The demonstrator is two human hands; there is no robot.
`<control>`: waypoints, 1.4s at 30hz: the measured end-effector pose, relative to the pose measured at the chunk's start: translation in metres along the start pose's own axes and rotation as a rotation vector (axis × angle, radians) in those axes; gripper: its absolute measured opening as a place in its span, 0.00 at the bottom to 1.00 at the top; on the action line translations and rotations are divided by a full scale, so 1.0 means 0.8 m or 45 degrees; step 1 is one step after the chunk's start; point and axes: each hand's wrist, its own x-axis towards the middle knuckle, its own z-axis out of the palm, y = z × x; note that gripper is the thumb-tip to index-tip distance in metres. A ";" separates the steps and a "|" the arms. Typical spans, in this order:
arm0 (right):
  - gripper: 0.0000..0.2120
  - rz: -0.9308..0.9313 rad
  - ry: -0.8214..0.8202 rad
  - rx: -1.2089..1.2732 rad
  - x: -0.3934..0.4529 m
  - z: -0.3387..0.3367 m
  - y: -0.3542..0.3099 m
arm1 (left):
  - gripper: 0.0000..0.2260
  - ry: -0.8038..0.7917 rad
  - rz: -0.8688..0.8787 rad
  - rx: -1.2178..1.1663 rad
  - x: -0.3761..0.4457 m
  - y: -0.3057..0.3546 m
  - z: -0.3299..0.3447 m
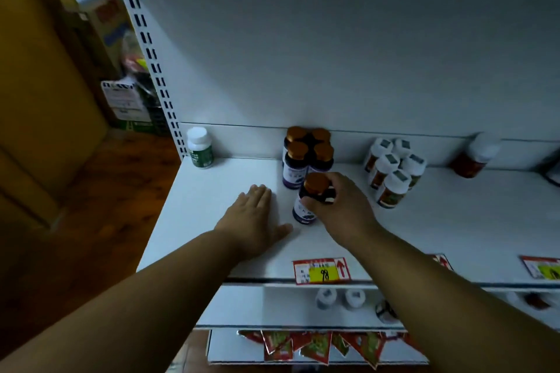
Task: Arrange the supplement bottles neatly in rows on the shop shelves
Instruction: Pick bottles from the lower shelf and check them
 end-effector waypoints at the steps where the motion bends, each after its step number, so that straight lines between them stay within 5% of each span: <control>1: 0.15 -0.037 0.006 -0.048 0.015 0.006 0.005 | 0.45 0.000 -0.015 0.020 0.013 -0.001 0.003; 9: 0.17 -0.197 0.090 -0.092 0.054 0.026 0.012 | 0.50 0.102 -0.103 0.031 0.067 0.011 0.020; 19: 0.27 0.093 0.134 -0.023 0.025 0.039 -0.008 | 0.44 0.037 0.035 0.085 0.060 0.005 0.021; 30: 0.14 0.035 0.213 -0.093 -0.158 -0.003 0.013 | 0.39 0.177 0.073 -0.160 -0.099 0.040 0.011; 36: 0.13 -0.038 0.016 -0.154 -0.260 -0.020 0.078 | 0.28 0.403 0.092 -0.372 -0.210 0.110 0.094; 42: 0.14 0.105 -0.075 -0.061 -0.313 -0.010 0.189 | 0.27 0.187 -0.039 -0.445 -0.228 0.161 0.214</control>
